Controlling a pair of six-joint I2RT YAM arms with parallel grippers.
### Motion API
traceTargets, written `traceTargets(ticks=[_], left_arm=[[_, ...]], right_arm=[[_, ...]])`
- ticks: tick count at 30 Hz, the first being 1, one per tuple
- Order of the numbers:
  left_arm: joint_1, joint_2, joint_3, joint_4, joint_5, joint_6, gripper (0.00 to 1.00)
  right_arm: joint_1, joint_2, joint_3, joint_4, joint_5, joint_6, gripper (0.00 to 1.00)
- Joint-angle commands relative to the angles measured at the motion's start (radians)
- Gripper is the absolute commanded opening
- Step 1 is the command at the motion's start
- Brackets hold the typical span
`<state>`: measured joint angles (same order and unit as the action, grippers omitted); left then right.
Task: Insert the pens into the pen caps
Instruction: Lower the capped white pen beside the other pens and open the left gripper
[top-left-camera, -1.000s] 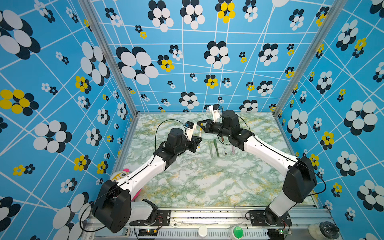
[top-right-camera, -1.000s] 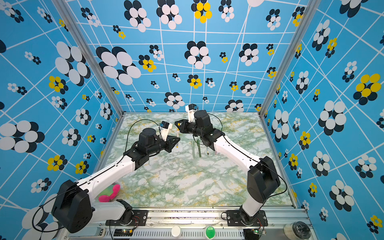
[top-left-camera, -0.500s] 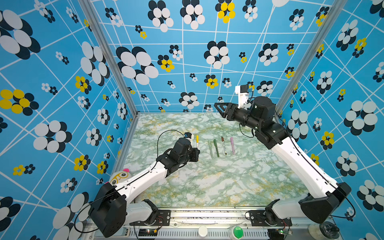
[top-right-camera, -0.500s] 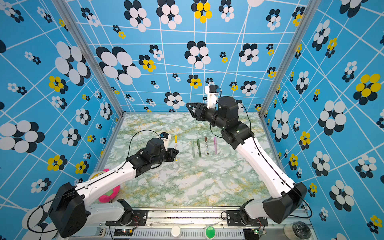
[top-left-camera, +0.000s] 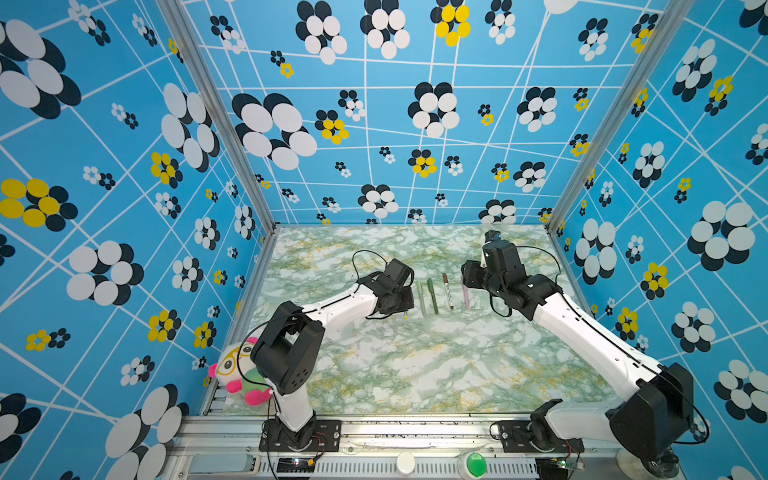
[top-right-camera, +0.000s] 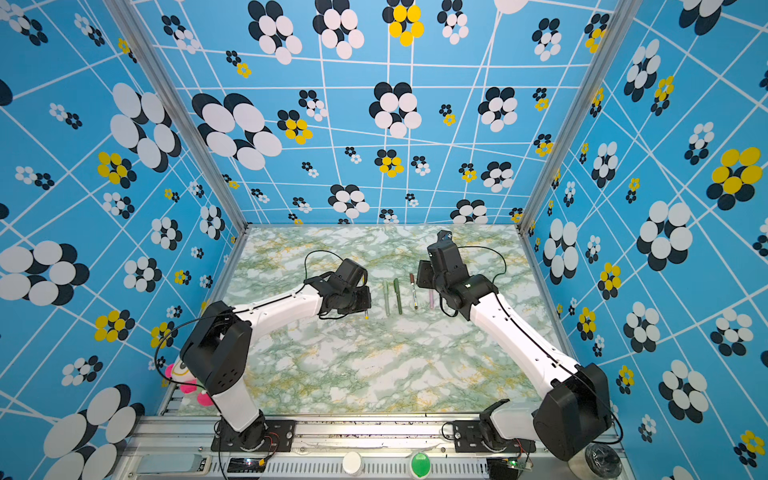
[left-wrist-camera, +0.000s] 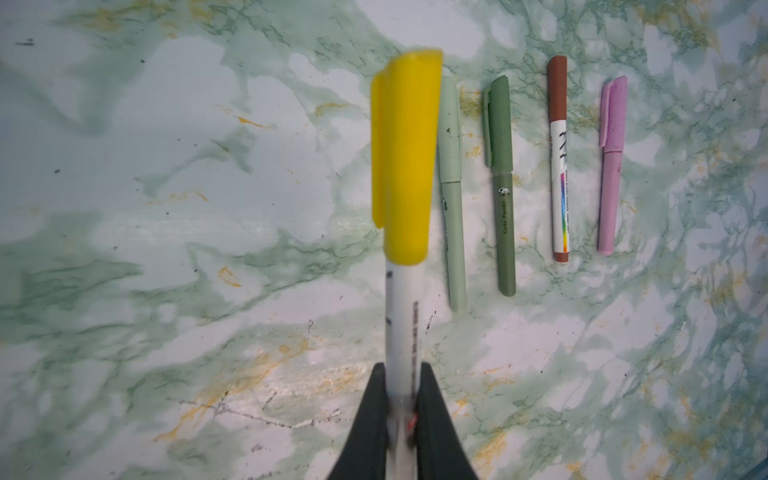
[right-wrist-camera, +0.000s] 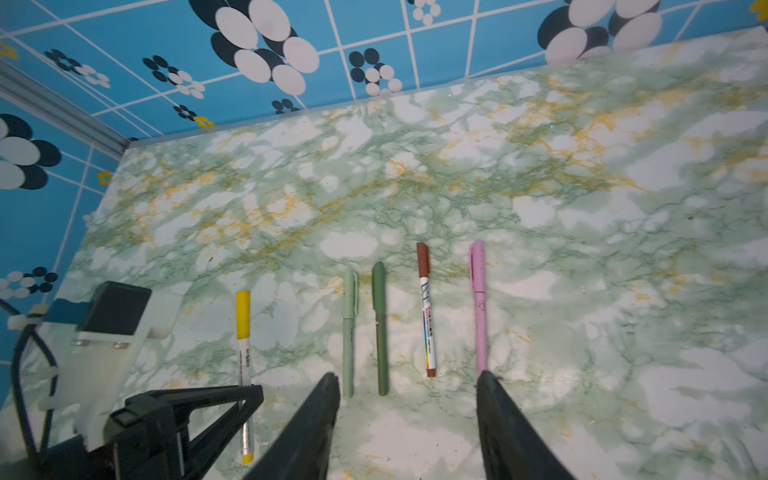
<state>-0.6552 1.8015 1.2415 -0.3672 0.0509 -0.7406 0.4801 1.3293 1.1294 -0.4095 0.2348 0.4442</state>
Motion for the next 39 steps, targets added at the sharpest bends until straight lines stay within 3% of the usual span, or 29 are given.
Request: traceTargets(ticks=[1,21,29,39], left_arm=[[-0.01,0.047,0.075,-0.059,-0.024,0.008,0.0],[-0.027,0.328,0.313,-0.183,-0.079,0.042,0.02],[-0.026,0.377,0.363,-0.22,-0.088,0.058,0.12],[-0.016,0.387,0.363,-0.219,-0.112,0.055,0.16]], right_arm=[[-0.018,-0.039,-0.037,0.004,0.052,0.004,0.55],[-0.067,-0.074,-0.114,0.075,0.004,-0.003,0.55],[-0.069,-0.093,-0.123,0.08,-0.017,-0.009,0.55],[-0.074,-0.123,-0.134,0.074,-0.015,-0.009,0.55]])
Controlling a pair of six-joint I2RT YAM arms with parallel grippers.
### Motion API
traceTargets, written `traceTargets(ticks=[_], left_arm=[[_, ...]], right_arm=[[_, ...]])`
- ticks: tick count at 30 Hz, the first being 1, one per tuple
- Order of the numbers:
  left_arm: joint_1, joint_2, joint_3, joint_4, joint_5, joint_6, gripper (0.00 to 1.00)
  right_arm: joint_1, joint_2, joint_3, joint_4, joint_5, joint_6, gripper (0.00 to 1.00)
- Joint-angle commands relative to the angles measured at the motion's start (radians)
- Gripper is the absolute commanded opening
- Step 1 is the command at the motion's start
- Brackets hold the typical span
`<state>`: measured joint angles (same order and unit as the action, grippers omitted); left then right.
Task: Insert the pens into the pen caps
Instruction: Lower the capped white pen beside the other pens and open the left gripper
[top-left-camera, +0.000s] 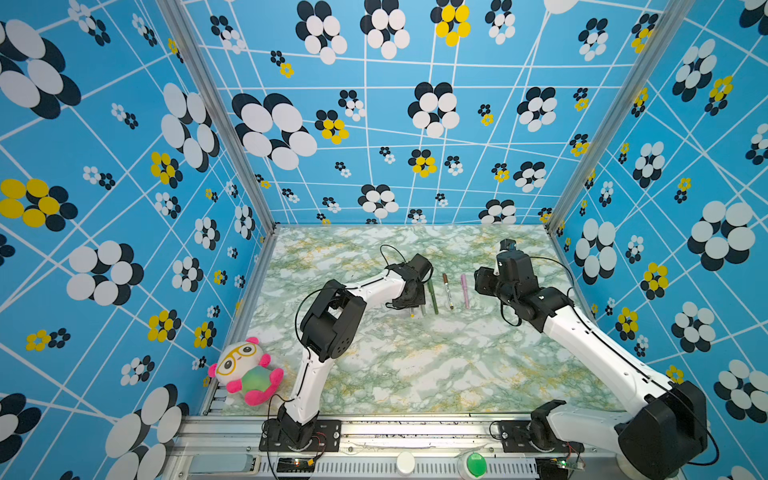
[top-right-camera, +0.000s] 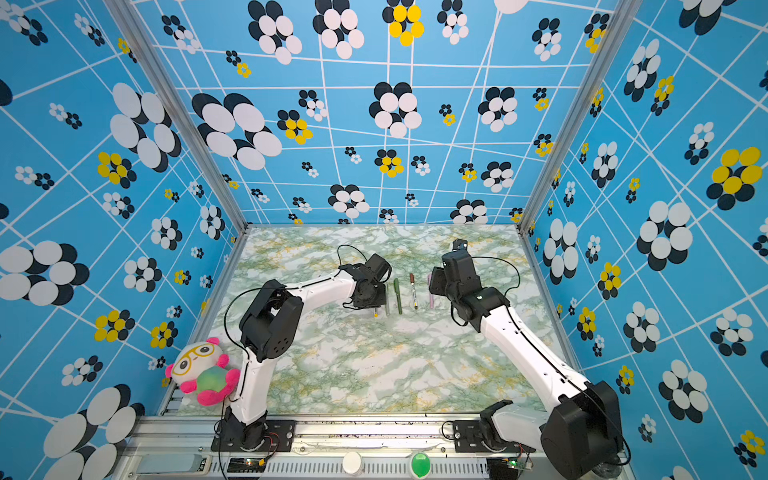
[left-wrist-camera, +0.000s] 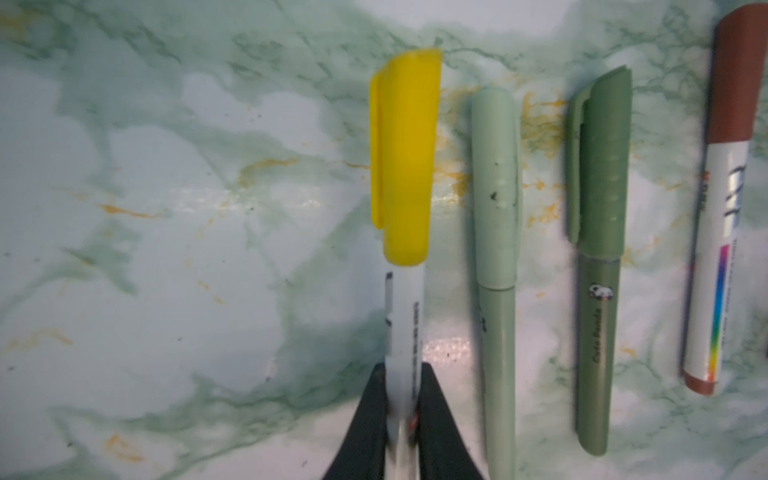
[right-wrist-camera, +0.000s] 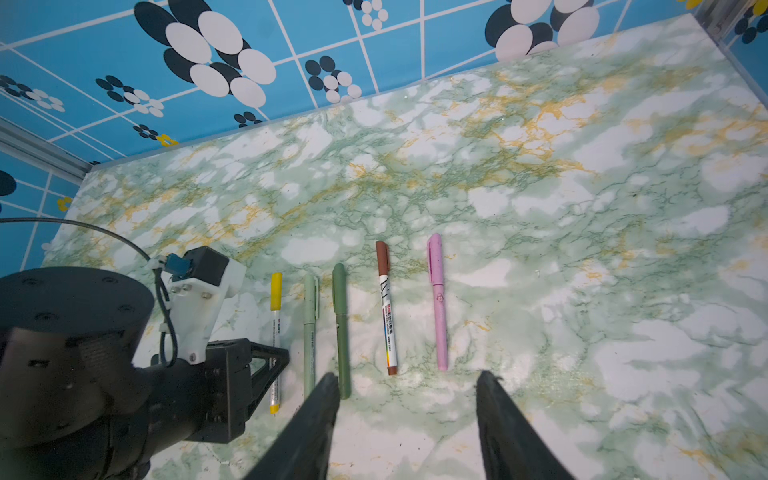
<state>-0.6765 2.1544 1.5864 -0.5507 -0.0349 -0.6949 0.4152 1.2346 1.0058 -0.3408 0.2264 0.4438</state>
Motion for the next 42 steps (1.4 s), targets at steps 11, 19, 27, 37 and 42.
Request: traceTargets(ticks=[11,19,27,37,42], left_arm=[[0.023,0.028,-0.019,-0.018,-0.014,-0.016,0.2],[0.025,0.024,-0.026,-0.016,-0.016,-0.018,0.21],[0.025,0.022,-0.031,-0.009,-0.016,-0.023,0.17],[0.025,0.017,-0.031,-0.014,-0.027,-0.023,0.18],[0.023,-0.018,-0.034,-0.004,-0.047,0.003,0.28]], right_arm=[[-0.01,-0.055,-0.017,-0.002,-0.003,-0.008,0.55],[-0.01,-0.06,-0.02,0.0,-0.004,-0.009,0.55],[-0.01,-0.06,-0.025,0.001,-0.002,-0.012,0.55],[-0.01,-0.057,-0.022,0.003,-0.007,-0.014,0.55],[-0.012,-0.053,-0.022,0.003,-0.006,-0.014,0.55]])
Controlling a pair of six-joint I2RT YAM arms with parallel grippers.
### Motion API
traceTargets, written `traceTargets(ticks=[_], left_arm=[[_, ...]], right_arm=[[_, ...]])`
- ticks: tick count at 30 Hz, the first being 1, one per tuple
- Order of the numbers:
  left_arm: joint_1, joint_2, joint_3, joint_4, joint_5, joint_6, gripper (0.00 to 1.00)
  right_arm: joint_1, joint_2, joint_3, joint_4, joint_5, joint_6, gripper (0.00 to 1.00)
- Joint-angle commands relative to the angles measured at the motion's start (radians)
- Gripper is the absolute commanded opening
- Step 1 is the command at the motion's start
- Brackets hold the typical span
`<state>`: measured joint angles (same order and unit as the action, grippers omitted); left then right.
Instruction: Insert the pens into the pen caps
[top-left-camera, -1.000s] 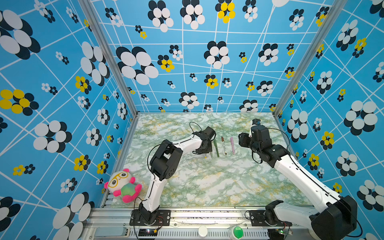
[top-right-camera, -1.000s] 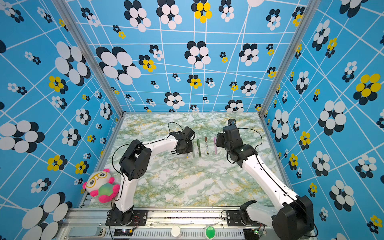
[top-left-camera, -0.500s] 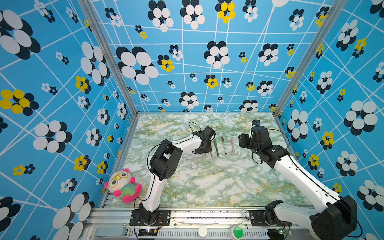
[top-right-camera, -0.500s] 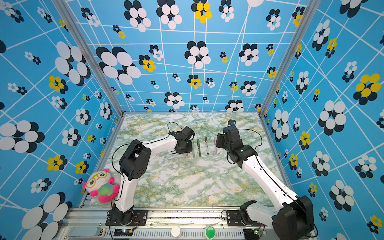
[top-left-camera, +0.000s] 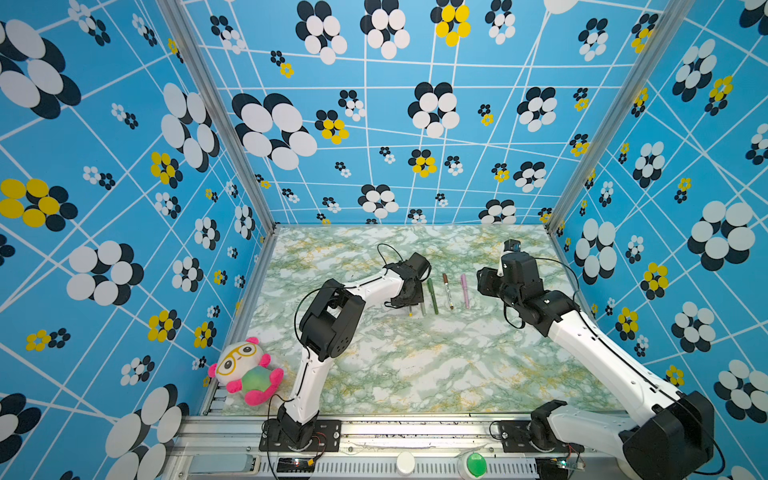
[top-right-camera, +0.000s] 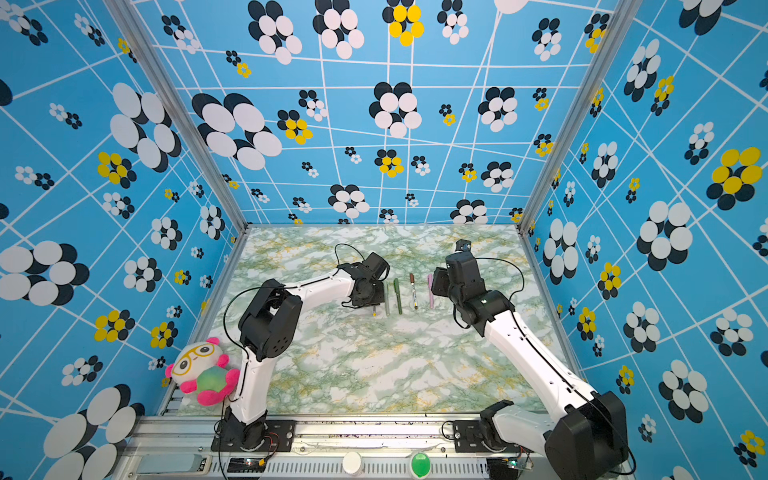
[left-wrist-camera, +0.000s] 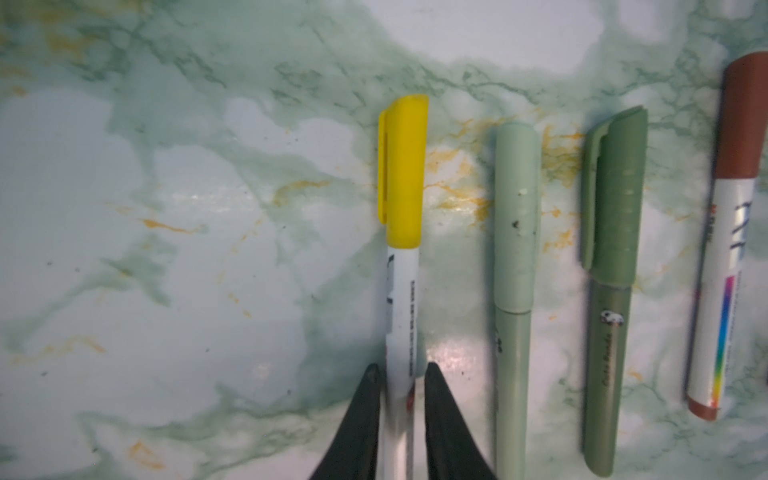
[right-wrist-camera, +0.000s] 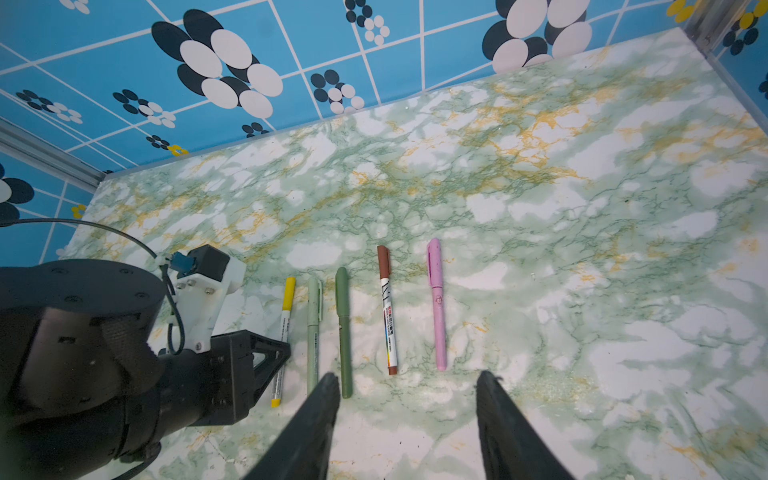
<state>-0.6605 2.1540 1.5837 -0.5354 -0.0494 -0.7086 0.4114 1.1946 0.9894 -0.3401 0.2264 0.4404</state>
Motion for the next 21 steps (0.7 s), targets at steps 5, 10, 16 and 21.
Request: traceTargets(ticks=[5,10,16,21], left_arm=[[0.004,-0.081,-0.033,-0.002,-0.048,0.061,0.4],[-0.001,-0.181,-0.046,-0.008,-0.113,0.11,0.5],[0.019,-0.386,-0.13,0.104,-0.2,0.273,0.75],[0.136,-0.58,-0.269,0.249,-0.212,0.374,0.93]], right_arm=[[-0.008,-0.008,0.002,-0.001,-0.009,-0.01,0.55],[-0.01,0.002,0.015,-0.005,-0.005,-0.016,0.55],[-0.082,-0.009,-0.02,0.109,0.066,-0.091,0.55],[-0.179,-0.009,-0.098,0.288,0.107,-0.114,0.55]])
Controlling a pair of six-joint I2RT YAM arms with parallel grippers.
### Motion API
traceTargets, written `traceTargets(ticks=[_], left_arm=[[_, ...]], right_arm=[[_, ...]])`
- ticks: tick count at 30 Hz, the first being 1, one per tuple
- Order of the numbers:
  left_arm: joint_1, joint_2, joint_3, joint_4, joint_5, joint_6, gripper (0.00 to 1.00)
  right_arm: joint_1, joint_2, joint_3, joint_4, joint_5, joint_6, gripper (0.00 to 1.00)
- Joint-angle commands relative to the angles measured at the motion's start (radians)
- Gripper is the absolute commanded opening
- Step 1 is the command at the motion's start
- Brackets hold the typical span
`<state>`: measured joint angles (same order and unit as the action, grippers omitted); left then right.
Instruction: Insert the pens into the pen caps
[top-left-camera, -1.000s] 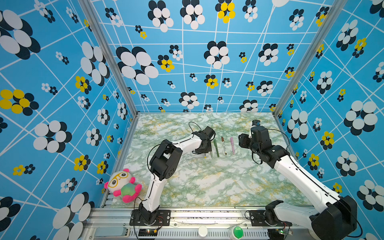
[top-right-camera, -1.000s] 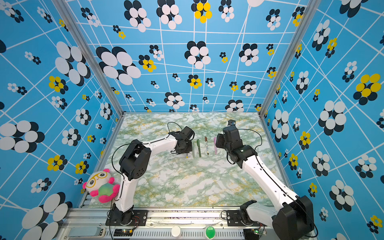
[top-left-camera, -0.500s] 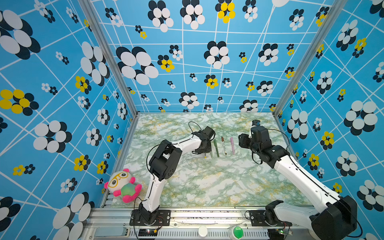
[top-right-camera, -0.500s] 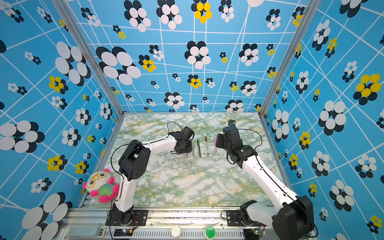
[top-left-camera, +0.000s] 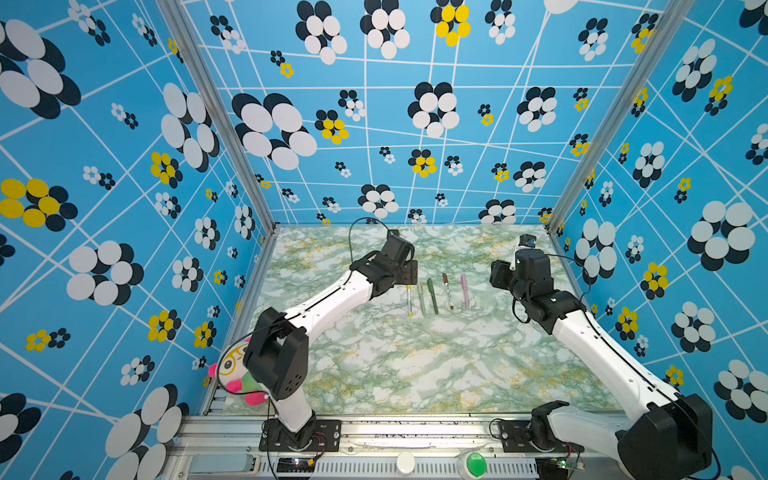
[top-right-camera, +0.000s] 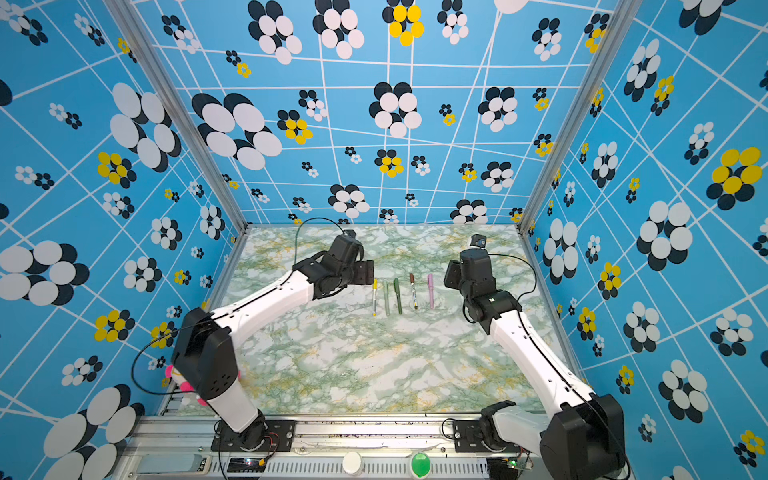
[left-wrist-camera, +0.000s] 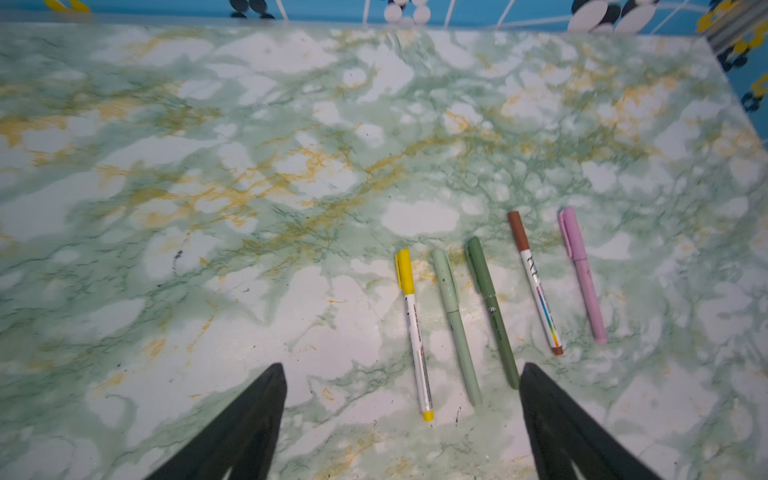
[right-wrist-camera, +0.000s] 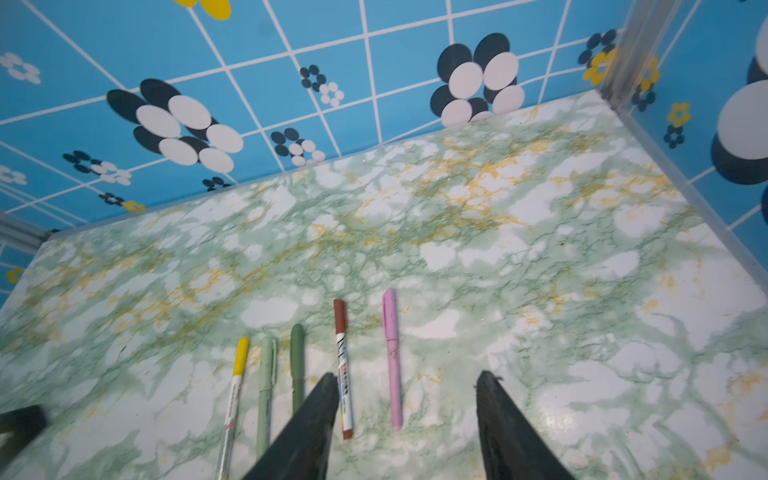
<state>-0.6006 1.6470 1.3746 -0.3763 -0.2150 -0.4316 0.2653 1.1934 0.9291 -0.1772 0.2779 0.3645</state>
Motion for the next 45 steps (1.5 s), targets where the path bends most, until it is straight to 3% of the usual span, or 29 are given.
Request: traceTargets(ticks=[1,6,13,17,20,23,30,33,35,38,42,45], left_arm=[[0.106,-0.106,-0.079,0.095,-0.045,0.098,0.94],[0.287,-0.274,-0.32,0.248,-0.076,0.152,0.98],[0.5,-0.44,-0.651,0.44,-0.111,0.138,0.99],[0.551,-0.462,-0.765,0.526,-0.102,0.113,0.99],[0.552,-0.451,-0.831,0.613,-0.125,0.125,0.99],[0.559,-0.44,-0.832,0.624,-0.135,0.13,0.99],[0.557,-0.424,-0.865,0.653,-0.158,0.191,0.99],[0.545,-0.406,-0.915,0.766,-0.161,0.226,0.99],[0.537,-0.377,-0.941,0.863,-0.147,0.258,0.99],[0.534,-0.311,-0.993,1.047,-0.102,0.31,0.99],[0.525,-0.279,-0.986,1.107,-0.016,0.397,0.99],[0.528,-0.204,-1.058,1.315,0.083,0.445,0.99]], right_arm=[[-0.044,0.0,-0.048,0.149,0.069,-0.044,0.56],[-0.114,0.078,-0.113,0.282,0.093,-0.166,0.59],[-0.231,0.166,-0.179,0.38,0.203,-0.144,0.74],[-0.24,0.189,-0.185,0.367,0.36,-0.151,0.85],[-0.251,0.199,-0.207,0.367,0.414,-0.141,0.97],[-0.257,0.217,-0.215,0.339,0.416,-0.149,0.99],[-0.262,0.27,-0.293,0.432,0.279,-0.169,0.99],[-0.263,0.286,-0.292,0.458,0.216,-0.173,0.99],[-0.264,0.282,-0.339,0.59,0.162,-0.193,0.99],[-0.264,0.273,-0.445,0.832,0.083,-0.233,0.99],[-0.262,0.28,-0.488,0.906,-0.002,-0.266,0.99],[-0.262,0.322,-0.511,1.006,-0.079,-0.295,0.99]])
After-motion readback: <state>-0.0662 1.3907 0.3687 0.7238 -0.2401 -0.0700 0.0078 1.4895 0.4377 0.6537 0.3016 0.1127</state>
